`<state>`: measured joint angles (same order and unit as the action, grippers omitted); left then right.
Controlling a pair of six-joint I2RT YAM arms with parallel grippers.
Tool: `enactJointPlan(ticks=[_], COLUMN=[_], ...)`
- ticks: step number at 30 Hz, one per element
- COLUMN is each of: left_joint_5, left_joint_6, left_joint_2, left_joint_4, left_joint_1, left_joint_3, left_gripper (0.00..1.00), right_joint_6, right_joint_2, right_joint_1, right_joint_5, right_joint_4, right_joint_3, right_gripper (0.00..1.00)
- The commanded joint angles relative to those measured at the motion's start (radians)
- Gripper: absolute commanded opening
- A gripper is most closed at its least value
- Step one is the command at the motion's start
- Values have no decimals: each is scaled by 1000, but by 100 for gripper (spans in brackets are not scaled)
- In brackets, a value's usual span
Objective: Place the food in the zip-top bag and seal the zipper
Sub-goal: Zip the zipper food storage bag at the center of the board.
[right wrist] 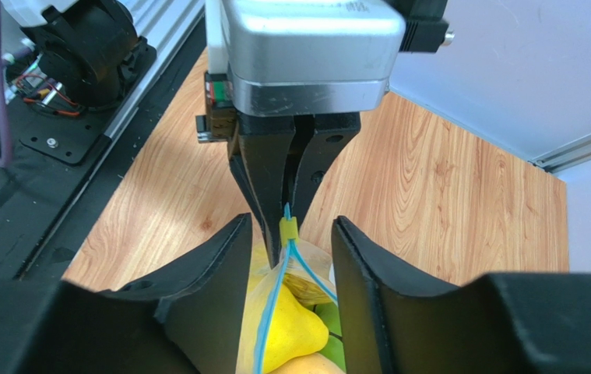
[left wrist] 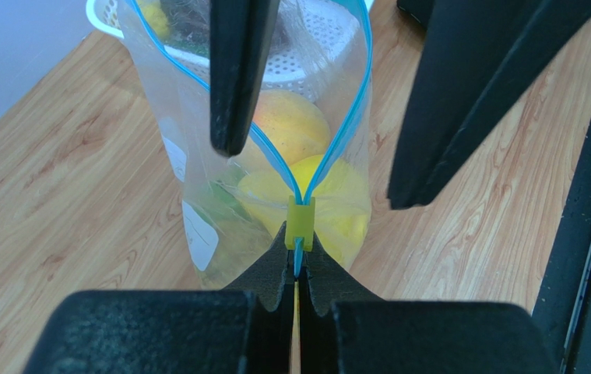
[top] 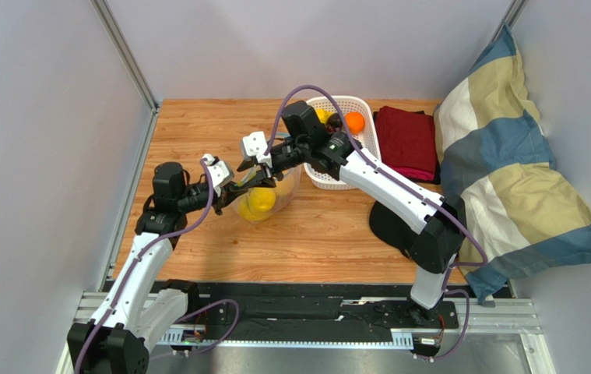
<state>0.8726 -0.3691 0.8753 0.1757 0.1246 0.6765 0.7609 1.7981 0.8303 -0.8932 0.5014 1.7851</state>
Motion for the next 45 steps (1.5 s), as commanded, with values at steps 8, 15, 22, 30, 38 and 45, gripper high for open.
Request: enactJointPlan(ticks=[8, 15, 22, 30, 38, 45], left_joint_5=[49, 49, 42, 5, 8, 35], left_joint_6=[-37, -39, -34, -21, -8, -14], left_joint_2=[-19, -19, -18, -68, -111, -110], left_joint_4=[-21, -19, -18, -1, 19, 45], left_joint_1=[4, 4, 4, -3, -52, -111], left_joint_3=[38, 40, 46, 32, 34, 57], left_gripper=[0, 0, 0, 0, 0, 0], right_joint_6=[152, 179, 224, 236, 273, 311], right_joint_2=[55, 89, 99, 81, 75, 75], right_joint_1=[33, 41, 43, 7, -59, -120], right_joint_5=[23, 57, 74, 145, 191, 218], right_joint_4=[74, 98, 147, 192, 256, 301], right_joint_3=[74, 100, 111, 92, 94, 100], right_gripper=[38, 34, 12, 0, 0, 0])
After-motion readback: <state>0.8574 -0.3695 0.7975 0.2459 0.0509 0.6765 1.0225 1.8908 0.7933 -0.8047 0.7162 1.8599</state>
